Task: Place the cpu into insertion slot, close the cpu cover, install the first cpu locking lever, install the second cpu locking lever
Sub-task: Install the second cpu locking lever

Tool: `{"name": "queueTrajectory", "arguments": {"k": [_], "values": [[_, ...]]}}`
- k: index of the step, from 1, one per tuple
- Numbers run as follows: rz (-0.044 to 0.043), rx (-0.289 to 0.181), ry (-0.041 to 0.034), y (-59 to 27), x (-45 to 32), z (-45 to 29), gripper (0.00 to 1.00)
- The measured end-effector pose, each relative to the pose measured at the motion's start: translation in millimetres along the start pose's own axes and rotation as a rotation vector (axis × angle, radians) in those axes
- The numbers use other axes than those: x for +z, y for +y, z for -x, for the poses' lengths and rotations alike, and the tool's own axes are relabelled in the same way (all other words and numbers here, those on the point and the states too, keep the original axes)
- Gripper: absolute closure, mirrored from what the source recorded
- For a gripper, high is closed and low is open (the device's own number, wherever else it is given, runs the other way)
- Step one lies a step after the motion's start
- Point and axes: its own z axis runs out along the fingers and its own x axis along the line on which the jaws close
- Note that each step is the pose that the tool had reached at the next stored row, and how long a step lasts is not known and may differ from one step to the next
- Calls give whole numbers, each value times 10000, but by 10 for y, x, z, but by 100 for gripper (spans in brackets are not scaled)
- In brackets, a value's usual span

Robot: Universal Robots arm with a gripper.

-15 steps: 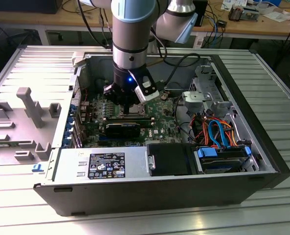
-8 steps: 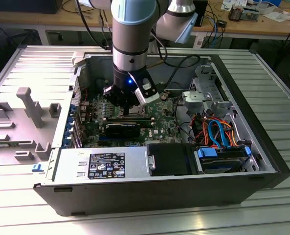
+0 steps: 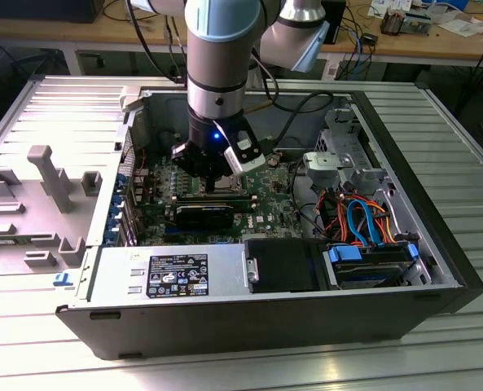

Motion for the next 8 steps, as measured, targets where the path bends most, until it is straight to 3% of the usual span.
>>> {"name": "queueTrajectory", "arguments": {"k": [8], "values": [[54,-3,19,22,13,-31,89]]}}
